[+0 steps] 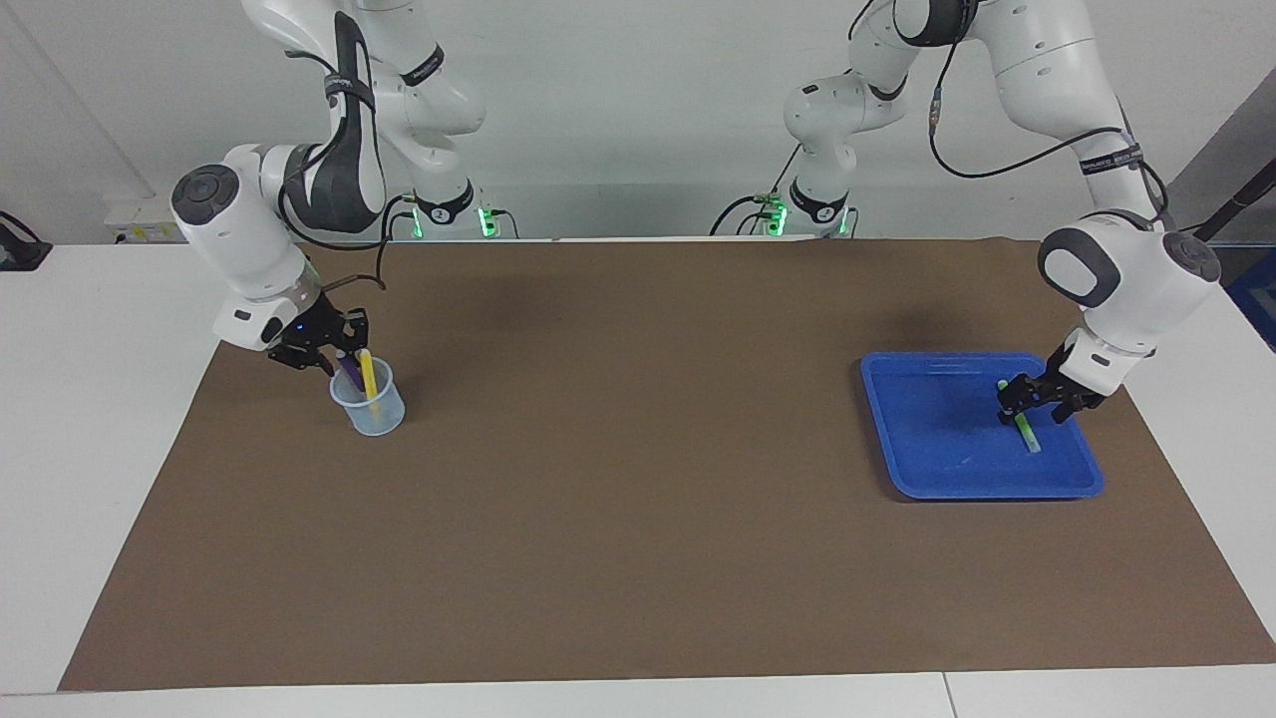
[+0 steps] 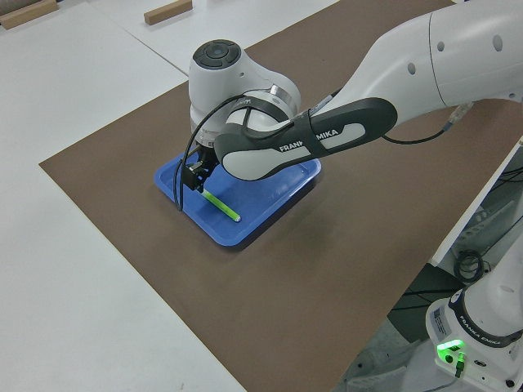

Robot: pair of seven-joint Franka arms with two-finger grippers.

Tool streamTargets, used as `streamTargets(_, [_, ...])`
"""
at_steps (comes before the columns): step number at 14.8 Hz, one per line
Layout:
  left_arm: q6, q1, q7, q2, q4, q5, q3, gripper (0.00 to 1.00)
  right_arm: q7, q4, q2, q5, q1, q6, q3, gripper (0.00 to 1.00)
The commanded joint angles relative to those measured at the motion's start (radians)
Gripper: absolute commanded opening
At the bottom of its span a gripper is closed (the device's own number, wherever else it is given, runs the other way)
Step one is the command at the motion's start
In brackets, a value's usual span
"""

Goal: Transfer and insert pens with both arms
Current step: 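Drop the purple pen into the cup while the left gripper grasps the green pen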

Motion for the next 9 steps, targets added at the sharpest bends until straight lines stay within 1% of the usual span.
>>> streamTargets(1, [0.008,0.011,0.013,0.042,0.045,0.019,-0.008,1.00,-0.030,-0.015,-0.006,0.026,-0.027,0.015,0.011,0.99])
streamTargets(4, [0.045,0.022,0.016,0.073,0.051,0.019,-0.009,1.00,-0.030,-0.003,-0.009,0.026,-0.029,-0.027,0.011,1.00])
streamTargets(7, [0.047,0.026,0.023,0.079,0.051,0.019,-0.009,0.98,-0.021,0.046,-0.021,0.027,-0.013,-0.087,0.017,1.00])
streamTargets(9, [0.047,0.029,0.026,0.081,0.051,0.019,-0.009,0.94,-0.009,0.065,-0.024,0.071,0.011,-0.102,0.022,1.00])
